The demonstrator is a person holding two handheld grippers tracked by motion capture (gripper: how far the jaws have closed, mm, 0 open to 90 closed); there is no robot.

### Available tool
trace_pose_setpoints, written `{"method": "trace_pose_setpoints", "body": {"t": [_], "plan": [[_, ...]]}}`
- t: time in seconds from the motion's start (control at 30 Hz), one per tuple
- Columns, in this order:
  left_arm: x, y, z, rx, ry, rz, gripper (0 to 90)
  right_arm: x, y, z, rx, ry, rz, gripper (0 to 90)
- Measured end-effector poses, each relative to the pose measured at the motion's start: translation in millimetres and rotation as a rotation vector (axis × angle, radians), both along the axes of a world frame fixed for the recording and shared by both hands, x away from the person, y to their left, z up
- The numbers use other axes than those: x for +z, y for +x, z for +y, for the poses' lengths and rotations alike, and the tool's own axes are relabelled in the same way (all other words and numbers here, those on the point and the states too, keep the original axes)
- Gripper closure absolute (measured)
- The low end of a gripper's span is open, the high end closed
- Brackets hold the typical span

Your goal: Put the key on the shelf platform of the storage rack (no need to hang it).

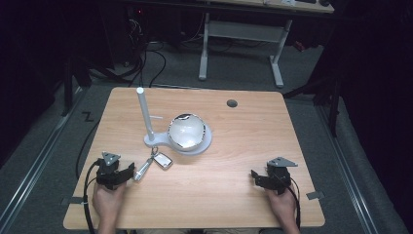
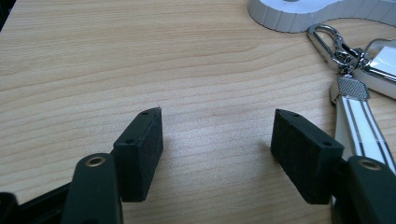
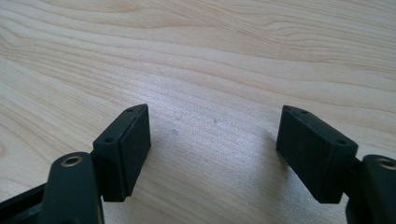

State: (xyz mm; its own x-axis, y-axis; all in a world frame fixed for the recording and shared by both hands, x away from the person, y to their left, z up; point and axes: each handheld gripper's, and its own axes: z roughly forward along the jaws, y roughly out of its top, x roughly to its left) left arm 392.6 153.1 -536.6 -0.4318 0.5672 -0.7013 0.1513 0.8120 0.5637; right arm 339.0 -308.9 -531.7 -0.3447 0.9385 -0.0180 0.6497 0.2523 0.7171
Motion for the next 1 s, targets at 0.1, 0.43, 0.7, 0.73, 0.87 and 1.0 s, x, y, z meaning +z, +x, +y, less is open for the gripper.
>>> {"method": "trace_pose_setpoints", "body": {"t": [0.1, 0.43, 0.7, 0.73, 0.87, 1.0], "plan": [[-0.1, -0.1, 0.0, 0.0, 0.002, 0.0, 34.1, 0.0, 0.0, 0.0, 0.0, 0.0, 0.0, 26.5], [-0.8, -0.8, 0.6, -0.013, 0.017, -0.001, 32.9, 0.0, 0.0, 0.0, 0.0, 0.0, 0.0, 26.5], [0.2, -0.5, 0.3, 0.0, -0.003, 0.002, 32.8, 0.0, 0.0, 0.0, 0.0, 0.0, 0.0, 26.5], [0.2, -0.5, 0.3, 0.0, -0.003, 0.002, 32.8, 0.0, 0.0, 0.0, 0.0, 0.0, 0.0, 26.5], [0.5, -0.6, 0.4, -0.002, -0.007, 0.003, 32.3, 0.0, 0.0, 0.1, 0.0, 0.0, 0.0, 26.5], [0.0, -0.9, 0.1, -0.009, 0.002, 0.004, 32.2, 0.1, 0.0, 0.1, 0.0, -0.001, 0.0, 26.5]]}}
